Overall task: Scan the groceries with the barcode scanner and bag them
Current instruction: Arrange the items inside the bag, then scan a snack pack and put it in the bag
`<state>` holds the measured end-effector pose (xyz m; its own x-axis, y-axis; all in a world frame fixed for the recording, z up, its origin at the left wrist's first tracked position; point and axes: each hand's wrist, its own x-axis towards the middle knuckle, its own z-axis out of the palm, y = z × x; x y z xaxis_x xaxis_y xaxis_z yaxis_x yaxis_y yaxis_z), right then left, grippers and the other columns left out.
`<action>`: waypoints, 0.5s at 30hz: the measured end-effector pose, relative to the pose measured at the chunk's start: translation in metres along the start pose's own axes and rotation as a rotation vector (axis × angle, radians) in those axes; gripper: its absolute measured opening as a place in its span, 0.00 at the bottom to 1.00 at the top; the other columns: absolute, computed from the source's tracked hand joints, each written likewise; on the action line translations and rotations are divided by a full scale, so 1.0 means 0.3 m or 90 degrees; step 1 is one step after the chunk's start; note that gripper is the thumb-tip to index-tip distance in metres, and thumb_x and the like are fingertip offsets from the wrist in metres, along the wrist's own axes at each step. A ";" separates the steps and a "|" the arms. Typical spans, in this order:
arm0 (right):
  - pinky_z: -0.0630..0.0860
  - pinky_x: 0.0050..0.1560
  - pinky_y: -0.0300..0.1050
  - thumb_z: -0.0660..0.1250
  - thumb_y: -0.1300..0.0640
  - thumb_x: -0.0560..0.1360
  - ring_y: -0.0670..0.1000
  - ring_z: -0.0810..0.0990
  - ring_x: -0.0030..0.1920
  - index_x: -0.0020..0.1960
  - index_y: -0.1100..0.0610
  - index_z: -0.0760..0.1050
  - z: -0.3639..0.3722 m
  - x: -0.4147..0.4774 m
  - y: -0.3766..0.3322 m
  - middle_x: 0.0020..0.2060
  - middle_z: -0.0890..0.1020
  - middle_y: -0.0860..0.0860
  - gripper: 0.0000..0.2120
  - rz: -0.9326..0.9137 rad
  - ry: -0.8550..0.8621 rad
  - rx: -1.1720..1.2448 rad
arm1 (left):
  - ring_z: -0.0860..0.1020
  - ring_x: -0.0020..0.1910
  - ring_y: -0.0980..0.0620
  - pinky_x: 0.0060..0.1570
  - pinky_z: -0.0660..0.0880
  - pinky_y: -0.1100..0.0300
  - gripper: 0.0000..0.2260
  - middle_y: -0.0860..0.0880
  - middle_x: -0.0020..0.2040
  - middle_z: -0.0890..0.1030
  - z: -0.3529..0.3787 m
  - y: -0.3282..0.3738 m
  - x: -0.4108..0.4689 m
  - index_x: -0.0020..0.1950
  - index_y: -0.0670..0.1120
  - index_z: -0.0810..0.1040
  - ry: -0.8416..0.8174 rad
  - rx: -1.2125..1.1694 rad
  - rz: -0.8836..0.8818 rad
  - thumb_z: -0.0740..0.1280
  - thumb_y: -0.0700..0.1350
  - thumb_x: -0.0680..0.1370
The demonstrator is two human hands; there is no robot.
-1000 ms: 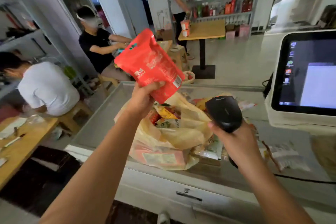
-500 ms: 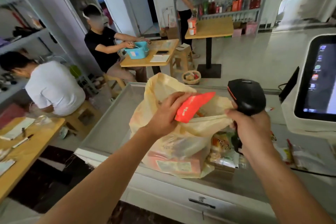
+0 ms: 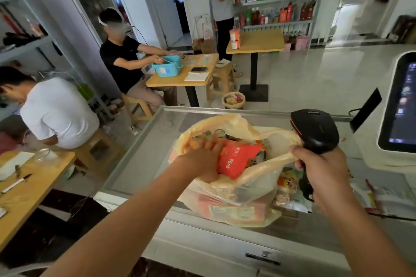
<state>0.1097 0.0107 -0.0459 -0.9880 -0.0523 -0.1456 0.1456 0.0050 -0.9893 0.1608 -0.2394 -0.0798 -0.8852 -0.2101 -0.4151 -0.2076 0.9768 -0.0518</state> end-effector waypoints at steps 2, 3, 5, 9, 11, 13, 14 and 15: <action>0.71 0.34 0.42 0.73 0.62 0.71 0.50 0.77 0.33 0.53 0.58 0.78 0.009 -0.008 -0.006 0.35 0.80 0.54 0.11 -0.008 0.007 -0.009 | 0.47 0.80 0.46 0.77 0.45 0.39 0.45 0.51 0.82 0.48 -0.020 -0.002 0.015 0.80 0.61 0.41 0.041 -0.011 0.199 0.70 0.55 0.75; 0.71 0.34 0.42 0.73 0.62 0.71 0.50 0.78 0.34 0.54 0.57 0.78 0.013 -0.012 -0.011 0.37 0.80 0.54 0.12 -0.010 0.008 -0.012 | 0.51 0.80 0.47 0.77 0.47 0.42 0.43 0.52 0.81 0.52 -0.033 -0.006 0.027 0.79 0.62 0.43 0.039 -0.037 0.247 0.71 0.56 0.75; 0.71 0.34 0.42 0.73 0.62 0.71 0.50 0.78 0.36 0.54 0.56 0.78 0.019 -0.019 -0.016 0.38 0.80 0.53 0.12 -0.010 0.008 -0.010 | 0.58 0.77 0.46 0.76 0.55 0.43 0.40 0.52 0.79 0.58 -0.048 -0.018 0.062 0.78 0.65 0.47 0.022 -0.108 0.260 0.69 0.63 0.74; 0.70 0.35 0.42 0.73 0.62 0.71 0.49 0.78 0.37 0.53 0.55 0.78 0.028 -0.029 -0.027 0.40 0.81 0.53 0.12 -0.015 0.011 -0.012 | 0.63 0.74 0.43 0.72 0.60 0.40 0.42 0.51 0.76 0.64 -0.065 -0.030 0.112 0.75 0.71 0.50 -0.039 -0.152 0.196 0.68 0.73 0.68; 0.70 0.34 0.42 0.73 0.62 0.72 0.50 0.78 0.37 0.52 0.55 0.77 0.028 -0.029 -0.032 0.39 0.81 0.54 0.11 -0.016 0.012 -0.018 | 0.61 0.75 0.42 0.73 0.58 0.39 0.44 0.50 0.77 0.62 -0.068 -0.032 0.117 0.75 0.70 0.47 -0.068 -0.145 0.174 0.67 0.74 0.67; 0.70 0.34 0.43 0.73 0.62 0.72 0.50 0.77 0.35 0.52 0.56 0.78 0.020 -0.023 -0.033 0.38 0.80 0.54 0.10 -0.017 0.013 -0.023 | 0.61 0.74 0.39 0.73 0.56 0.37 0.43 0.47 0.75 0.60 -0.047 -0.054 0.105 0.75 0.72 0.43 0.002 -0.049 0.135 0.61 0.78 0.67; 0.70 0.34 0.42 0.73 0.62 0.72 0.50 0.77 0.35 0.52 0.56 0.78 0.015 -0.020 -0.033 0.37 0.80 0.54 0.10 -0.015 0.011 -0.024 | 0.61 0.73 0.37 0.72 0.57 0.36 0.41 0.46 0.74 0.60 -0.025 -0.075 0.099 0.74 0.72 0.42 0.049 -0.008 0.110 0.58 0.79 0.68; 0.71 0.34 0.42 0.72 0.62 0.72 0.49 0.77 0.35 0.52 0.57 0.78 0.012 -0.016 -0.031 0.37 0.80 0.54 0.10 -0.011 0.005 -0.024 | 0.60 0.73 0.37 0.72 0.57 0.36 0.38 0.45 0.73 0.59 -0.001 -0.101 0.093 0.74 0.73 0.41 0.075 0.006 0.089 0.56 0.78 0.70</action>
<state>0.1133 0.0073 -0.0360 -0.9908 -0.0443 -0.1278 0.1260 0.0423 -0.9911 0.1423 -0.2749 -0.0897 -0.9480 -0.0749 -0.3092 -0.0754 0.9971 -0.0105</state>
